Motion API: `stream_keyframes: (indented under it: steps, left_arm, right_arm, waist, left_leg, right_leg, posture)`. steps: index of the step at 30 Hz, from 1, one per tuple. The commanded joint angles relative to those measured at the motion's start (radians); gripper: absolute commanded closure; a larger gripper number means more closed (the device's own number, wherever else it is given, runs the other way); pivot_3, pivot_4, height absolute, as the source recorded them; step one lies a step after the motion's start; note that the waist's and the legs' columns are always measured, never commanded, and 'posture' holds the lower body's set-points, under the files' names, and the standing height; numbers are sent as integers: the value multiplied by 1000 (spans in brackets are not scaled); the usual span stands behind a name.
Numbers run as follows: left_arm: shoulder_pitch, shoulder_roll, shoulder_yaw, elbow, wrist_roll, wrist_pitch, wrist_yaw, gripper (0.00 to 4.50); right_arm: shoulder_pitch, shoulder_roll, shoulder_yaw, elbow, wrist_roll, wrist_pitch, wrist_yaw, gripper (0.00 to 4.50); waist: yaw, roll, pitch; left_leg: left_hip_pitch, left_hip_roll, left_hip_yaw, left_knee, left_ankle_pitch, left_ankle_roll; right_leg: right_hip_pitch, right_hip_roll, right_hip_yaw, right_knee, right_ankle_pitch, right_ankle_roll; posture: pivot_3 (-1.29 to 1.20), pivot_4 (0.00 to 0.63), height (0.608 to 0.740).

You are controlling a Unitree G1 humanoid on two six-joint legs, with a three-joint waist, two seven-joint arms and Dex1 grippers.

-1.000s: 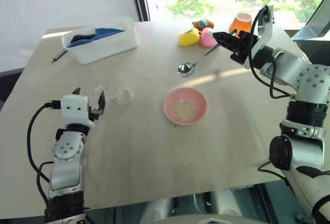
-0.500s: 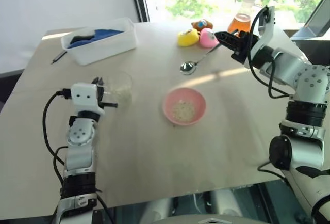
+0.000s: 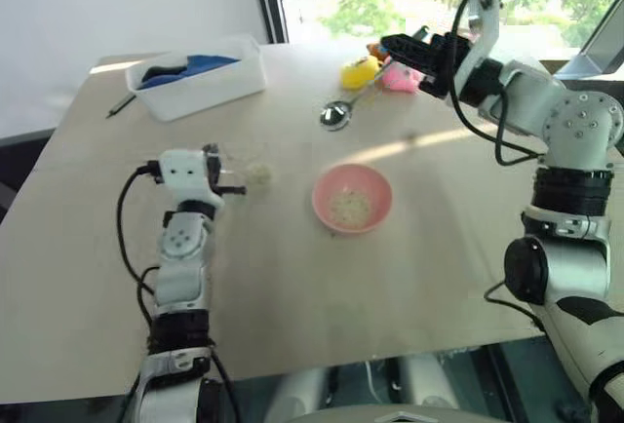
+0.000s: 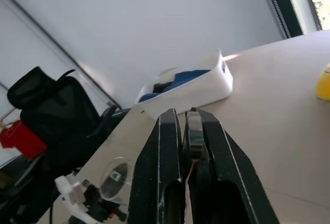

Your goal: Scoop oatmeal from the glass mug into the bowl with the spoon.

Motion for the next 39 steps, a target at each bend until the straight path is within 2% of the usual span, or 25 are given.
stream_keyframes:
  steps: [1, 7, 10, 17, 25, 28, 31, 39]
  left_arm:
    - [-37, 5, -73, -46, 10, 52, -59, 4487]
    - [-59, 19, -122, -62, 14, 95, -107, 4487]
    - [-83, 24, -160, -48, 17, 98, -150, 4487]
    - [-97, 36, -201, -50, 14, 88, -229, 4487]
    - [-134, 41, -229, -39, 39, 91, -257, 4487]
    - [-142, 44, -229, -40, 44, 90, -262, 4487]
    - [-147, 50, -227, -38, 48, 87, -266, 4487]
    - [-143, 57, -239, -11, 66, 66, -269, 4487]
  right_arm:
    - [-77, 26, 65, -23, -43, -49, 87, 4500]
    - [-63, 25, 184, -41, -156, -115, 209, 4500]
    - [-19, 10, 311, -39, -297, -221, 284, 4500]
    - [28, -8, 494, -57, -523, -397, 391, 4500]
    - [117, 17, 626, -91, -688, -531, 465, 4500]
    - [140, 37, 621, -93, -697, -522, 475, 4500]
    - [161, 97, 545, -103, -621, -384, 434, 4500]
    - [88, 212, 223, -46, -466, -35, 242, 4500]
  waist:
    - [-2, 0, 0]
    - [-4, 0, 0]
    - [-2, 0, 0]
    - [-3, 0, 0]
    - [-3, 0, 0]
    - [-4, 0, 0]
    - [-4, 0, 0]
    - [-4, 0, 0]
  left_leg:
    - [-1, 0, 0, 0, 0, 0]
    - [-1, 0, 0, 0, 0, 0]
    - [-1, 0, -1, 0, 0, 0]
    - [-1, 0, -1, 0, 0, 0]
    - [-1, 0, -1, 0, 0, 0]
    - [-1, 0, -1, 0, 0, 0]
    - [0, 0, -1, 0, 0, 0]
    - [0, 0, -1, 0, 0, -1]
  right_leg:
    - [0, 0, 0, 0, 0, 0]
    - [-1, 0, 0, -1, 0, 0]
    - [-1, 0, -1, -1, 0, 0]
    - [-1, 0, -4, -1, 0, 0]
    - [-1, 1, -4, -1, 0, 0]
    - [-1, 1, -4, -1, 0, 0]
    - [-1, 1, -4, -1, 0, 0]
    - [-1, 1, -4, -1, 0, 0]
  posture:
    - [0, 150, 740]
    - [0, 150, 740]
    - [0, 150, 740]
    - [0, 150, 740]
    - [0, 150, 740]
    - [0, 150, 740]
    - [0, 150, 740]
    - [0, 150, 740]
